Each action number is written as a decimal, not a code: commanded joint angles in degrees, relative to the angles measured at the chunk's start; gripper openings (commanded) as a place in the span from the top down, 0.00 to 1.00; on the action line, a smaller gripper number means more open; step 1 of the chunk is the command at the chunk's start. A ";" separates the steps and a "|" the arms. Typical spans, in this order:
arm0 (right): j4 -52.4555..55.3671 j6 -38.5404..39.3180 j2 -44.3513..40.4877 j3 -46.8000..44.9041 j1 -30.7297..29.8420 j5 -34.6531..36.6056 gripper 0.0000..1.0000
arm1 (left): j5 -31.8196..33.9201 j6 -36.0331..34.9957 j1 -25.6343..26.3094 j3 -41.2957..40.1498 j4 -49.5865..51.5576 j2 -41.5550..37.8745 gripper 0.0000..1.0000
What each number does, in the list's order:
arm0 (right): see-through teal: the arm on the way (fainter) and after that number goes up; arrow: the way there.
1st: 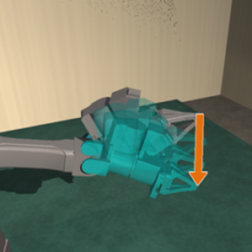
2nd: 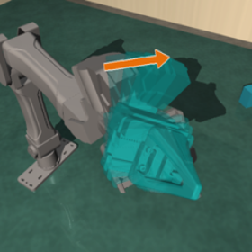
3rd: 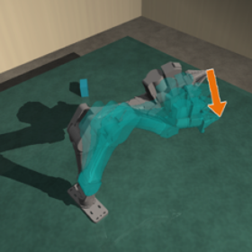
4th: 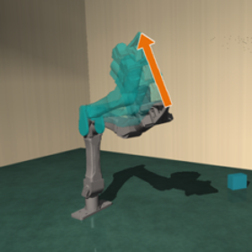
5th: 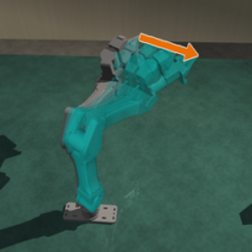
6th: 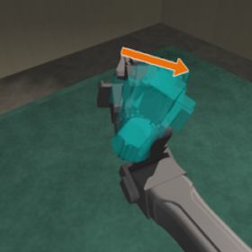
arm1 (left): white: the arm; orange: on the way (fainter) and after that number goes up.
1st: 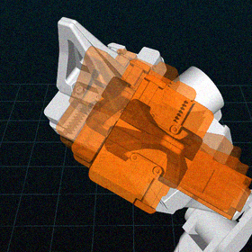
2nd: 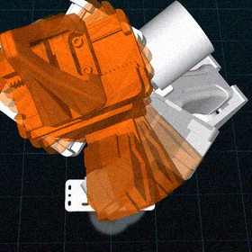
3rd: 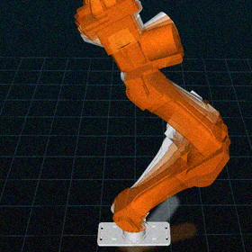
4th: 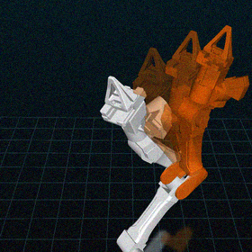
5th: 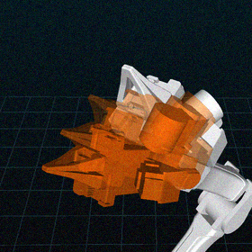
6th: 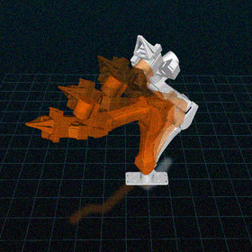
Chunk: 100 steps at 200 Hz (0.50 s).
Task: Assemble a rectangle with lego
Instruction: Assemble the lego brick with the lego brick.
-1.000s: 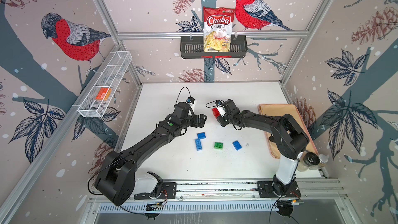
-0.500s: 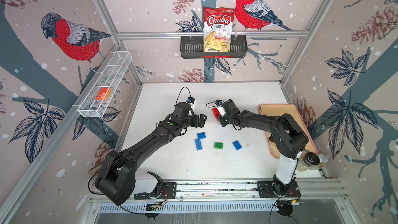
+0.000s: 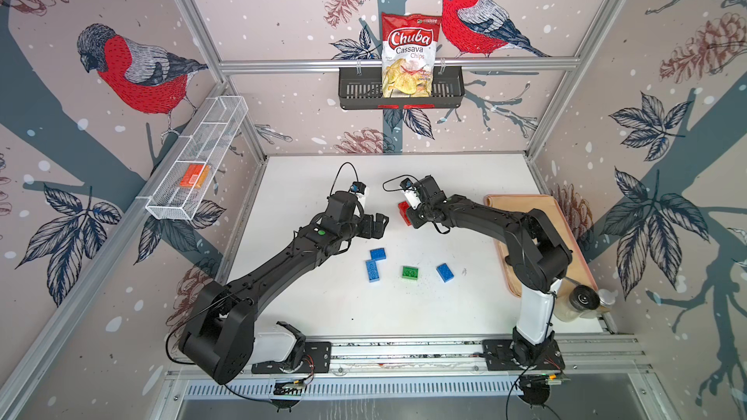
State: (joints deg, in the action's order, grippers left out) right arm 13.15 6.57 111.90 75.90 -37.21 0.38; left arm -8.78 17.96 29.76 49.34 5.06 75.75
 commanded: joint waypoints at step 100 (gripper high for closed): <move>10.24 1.24 5.78 8.70 0.03 2.08 0.72 | -0.53 -0.29 -0.53 0.46 -1.10 0.53 0.04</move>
State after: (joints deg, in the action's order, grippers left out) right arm 20.21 7.55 116.92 83.26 -37.12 1.30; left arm -8.91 17.98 29.52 49.41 5.06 76.14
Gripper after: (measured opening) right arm 0.336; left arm 0.963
